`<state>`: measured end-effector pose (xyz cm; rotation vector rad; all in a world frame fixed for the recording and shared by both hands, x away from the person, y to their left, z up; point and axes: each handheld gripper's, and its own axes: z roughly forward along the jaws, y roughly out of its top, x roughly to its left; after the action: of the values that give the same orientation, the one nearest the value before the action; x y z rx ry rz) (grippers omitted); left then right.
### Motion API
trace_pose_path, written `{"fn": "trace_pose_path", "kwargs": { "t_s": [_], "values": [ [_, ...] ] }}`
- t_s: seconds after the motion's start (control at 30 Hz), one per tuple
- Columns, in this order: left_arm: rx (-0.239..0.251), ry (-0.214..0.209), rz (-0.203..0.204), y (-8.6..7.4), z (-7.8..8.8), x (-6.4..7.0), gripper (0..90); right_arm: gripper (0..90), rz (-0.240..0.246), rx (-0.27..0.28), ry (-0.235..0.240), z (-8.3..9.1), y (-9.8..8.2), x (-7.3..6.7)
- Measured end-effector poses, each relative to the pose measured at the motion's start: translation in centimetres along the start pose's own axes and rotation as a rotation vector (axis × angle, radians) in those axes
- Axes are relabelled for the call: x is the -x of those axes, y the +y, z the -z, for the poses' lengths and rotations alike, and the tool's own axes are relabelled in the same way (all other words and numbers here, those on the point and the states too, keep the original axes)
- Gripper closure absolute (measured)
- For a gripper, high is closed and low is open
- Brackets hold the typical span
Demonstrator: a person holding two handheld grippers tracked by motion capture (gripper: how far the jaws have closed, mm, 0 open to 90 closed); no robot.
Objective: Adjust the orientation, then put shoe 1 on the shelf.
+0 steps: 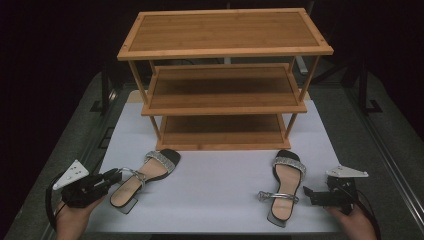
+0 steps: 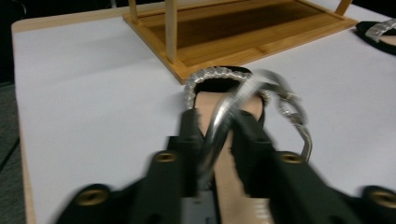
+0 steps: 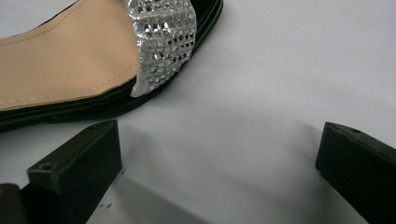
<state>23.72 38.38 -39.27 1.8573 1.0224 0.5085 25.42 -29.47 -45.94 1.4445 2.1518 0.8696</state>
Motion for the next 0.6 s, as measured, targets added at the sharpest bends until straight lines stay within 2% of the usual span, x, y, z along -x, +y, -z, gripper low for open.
{"fn": "trace_pose_path", "kwargs": {
  "t_s": [0.03, 0.07, 0.13, 0.27, 0.4, 0.47, 0.57, 0.6],
  "values": [
    [0.002, -0.01, 0.003, -0.2, 0.1, 0.1, 66.9, 0.0, 0.0, 0.0, 0.0, 0.0, 0.0, 0.0],
    [0.003, -0.027, 0.011, -0.4, 0.2, 0.2, 58.7, 0.0, 0.0, 0.0, 0.0, 0.0, 0.0, 0.0],
    [0.003, -0.028, 0.02, -0.9, 0.4, 0.3, 45.2, 0.0, 0.0, 0.0, 0.0, 0.0, 0.0, 0.0],
    [-0.018, -0.064, 0.05, -2.4, 0.7, 0.0, 25.3, 0.0, -0.001, -0.001, 0.001, 0.0, 0.0, 0.0],
    [-0.052, -0.086, 0.05, -3.0, 0.5, 0.2, 17.8, 0.0, -0.003, -0.001, 0.001, 0.0, 0.0, 0.0],
    [-0.083, -0.099, 0.047, -3.3, 0.2, 0.4, 17.3, 0.0, -0.003, -0.001, 0.001, 0.0, 0.0, 0.0],
    [-0.125, -0.107, 0.029, -3.6, -0.6, 0.8, 14.8, 0.0, -0.003, -0.001, 0.001, 0.0, 0.0, 0.0],
    [-0.154, -0.109, 0.016, -3.7, -1.3, 1.1, 14.7, 0.0, -0.003, -0.001, 0.001, 0.0, 0.0, 0.0]
  ]
}}
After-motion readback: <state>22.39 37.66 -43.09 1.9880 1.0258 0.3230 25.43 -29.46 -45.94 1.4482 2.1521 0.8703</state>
